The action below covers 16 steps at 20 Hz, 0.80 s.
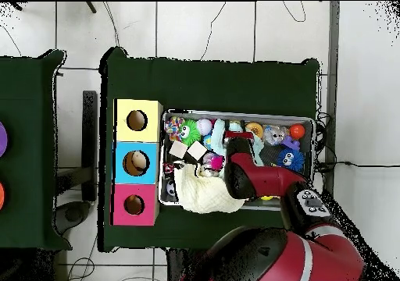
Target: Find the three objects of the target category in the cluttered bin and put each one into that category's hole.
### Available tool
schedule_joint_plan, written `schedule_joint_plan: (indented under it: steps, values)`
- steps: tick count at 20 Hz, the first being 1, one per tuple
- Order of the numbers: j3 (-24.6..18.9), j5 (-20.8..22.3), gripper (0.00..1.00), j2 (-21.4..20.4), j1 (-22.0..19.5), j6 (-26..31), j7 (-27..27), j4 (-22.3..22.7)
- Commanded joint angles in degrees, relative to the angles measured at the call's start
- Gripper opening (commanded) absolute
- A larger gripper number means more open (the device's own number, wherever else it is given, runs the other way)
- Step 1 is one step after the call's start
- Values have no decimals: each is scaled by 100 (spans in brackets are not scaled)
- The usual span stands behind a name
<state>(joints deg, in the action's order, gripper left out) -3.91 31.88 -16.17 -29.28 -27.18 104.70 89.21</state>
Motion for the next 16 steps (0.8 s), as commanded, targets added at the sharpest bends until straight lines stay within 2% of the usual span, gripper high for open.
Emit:
schedule_joint_plan:
  steps: [1,5,11,12,16]
  values:
    - [-674,121,100,1018,-76,588,888,-295]
    - [-566,72,100,1074,5,731,781,-369]
    - [-639,-23,100,1052,-67,924,837,-309]
    - [-662,-23,0,1049,-88,954,846,-300]
    - [-651,-43,0,1050,-81,948,846,-301]
